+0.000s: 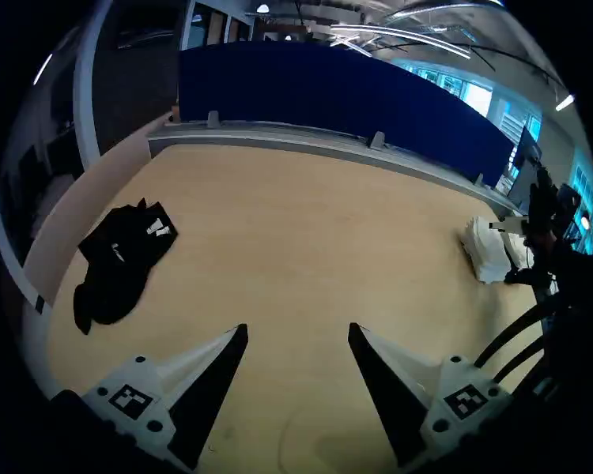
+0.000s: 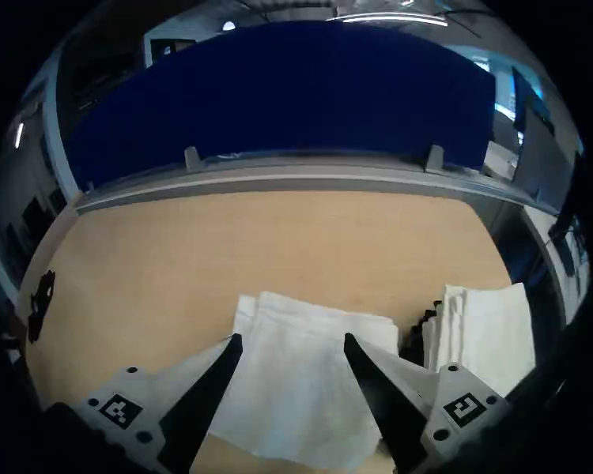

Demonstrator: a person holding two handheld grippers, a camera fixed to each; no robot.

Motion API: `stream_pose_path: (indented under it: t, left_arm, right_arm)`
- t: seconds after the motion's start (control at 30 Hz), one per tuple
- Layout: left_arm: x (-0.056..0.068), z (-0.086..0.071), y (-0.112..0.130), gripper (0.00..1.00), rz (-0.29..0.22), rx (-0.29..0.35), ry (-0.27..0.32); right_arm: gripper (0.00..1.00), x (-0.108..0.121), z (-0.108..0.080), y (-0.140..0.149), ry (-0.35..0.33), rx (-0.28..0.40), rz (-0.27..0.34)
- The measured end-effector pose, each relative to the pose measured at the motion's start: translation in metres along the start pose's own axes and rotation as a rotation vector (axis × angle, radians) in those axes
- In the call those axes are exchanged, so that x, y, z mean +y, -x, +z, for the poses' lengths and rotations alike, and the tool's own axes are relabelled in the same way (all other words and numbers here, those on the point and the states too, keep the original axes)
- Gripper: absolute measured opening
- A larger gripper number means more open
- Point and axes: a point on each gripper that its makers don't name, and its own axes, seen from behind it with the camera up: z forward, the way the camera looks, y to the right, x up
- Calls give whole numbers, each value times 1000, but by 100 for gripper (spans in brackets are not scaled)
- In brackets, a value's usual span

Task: Fold towel

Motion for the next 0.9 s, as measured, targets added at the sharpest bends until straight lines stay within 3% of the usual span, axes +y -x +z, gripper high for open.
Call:
stream_pose_path:
  t: [0.27, 0.53, 0.7, 0.9]
  left_arm:
    - [-1, -2, -5, 94, -2, 15, 12]
    - [0, -4, -13, 94, 1, 39, 31]
    - [2, -6, -15, 94, 7, 52, 42]
    - [4, -9, -22, 94, 18, 81, 58]
  right_arm:
    - [100, -16, -50, -5, -9, 85, 40]
    - [100, -30, -97, 12, 11, 130, 69]
    - [100, -37, -114, 23, 31, 145, 70]
    - [100, -42, -135, 12, 68, 241, 89]
